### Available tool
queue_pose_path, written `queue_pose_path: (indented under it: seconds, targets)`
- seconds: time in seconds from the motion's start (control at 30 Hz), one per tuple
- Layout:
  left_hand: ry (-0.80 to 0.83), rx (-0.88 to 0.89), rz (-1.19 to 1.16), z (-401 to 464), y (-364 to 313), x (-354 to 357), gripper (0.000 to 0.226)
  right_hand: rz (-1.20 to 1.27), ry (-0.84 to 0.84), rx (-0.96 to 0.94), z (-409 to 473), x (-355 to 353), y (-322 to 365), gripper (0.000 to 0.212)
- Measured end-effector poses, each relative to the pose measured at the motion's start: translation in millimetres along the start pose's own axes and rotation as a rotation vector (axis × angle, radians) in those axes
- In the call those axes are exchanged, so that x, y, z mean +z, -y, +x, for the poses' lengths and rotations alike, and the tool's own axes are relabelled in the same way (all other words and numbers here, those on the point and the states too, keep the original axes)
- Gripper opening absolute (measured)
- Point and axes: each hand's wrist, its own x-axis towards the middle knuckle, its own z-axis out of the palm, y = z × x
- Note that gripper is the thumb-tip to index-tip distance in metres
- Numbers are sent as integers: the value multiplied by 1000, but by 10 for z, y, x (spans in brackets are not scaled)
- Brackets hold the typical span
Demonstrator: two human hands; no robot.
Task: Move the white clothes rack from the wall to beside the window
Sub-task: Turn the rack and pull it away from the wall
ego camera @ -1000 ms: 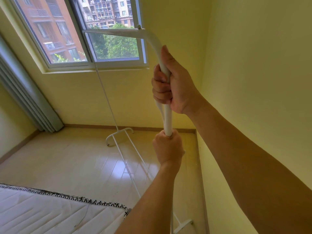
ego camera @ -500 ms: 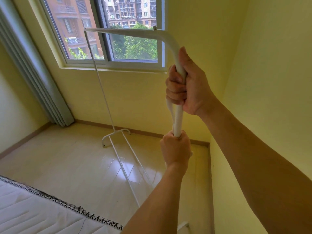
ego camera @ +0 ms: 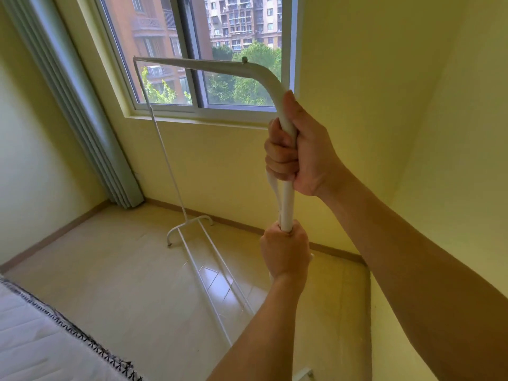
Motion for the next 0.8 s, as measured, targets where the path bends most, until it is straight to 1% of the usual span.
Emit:
queue_pose_path:
  seconds: [0.17, 0.47, 0.63, 0.8]
  targets:
    - [-65, -7, 31, 360, 52, 360, 31, 19, 32, 34, 337, -387, 27, 62]
    - [-127, -57, 72, 903, 195, 867, 29, 38, 112, 54, 894, -965, 27, 61]
    - [-121, -38, 44, 1244, 287, 1260, 31, 30, 111, 54, 1191, -1350, 54, 60]
    - [-23, -75, 17, 1576, 325, 1595, 31, 9, 59, 66, 1466, -1701, 102, 62]
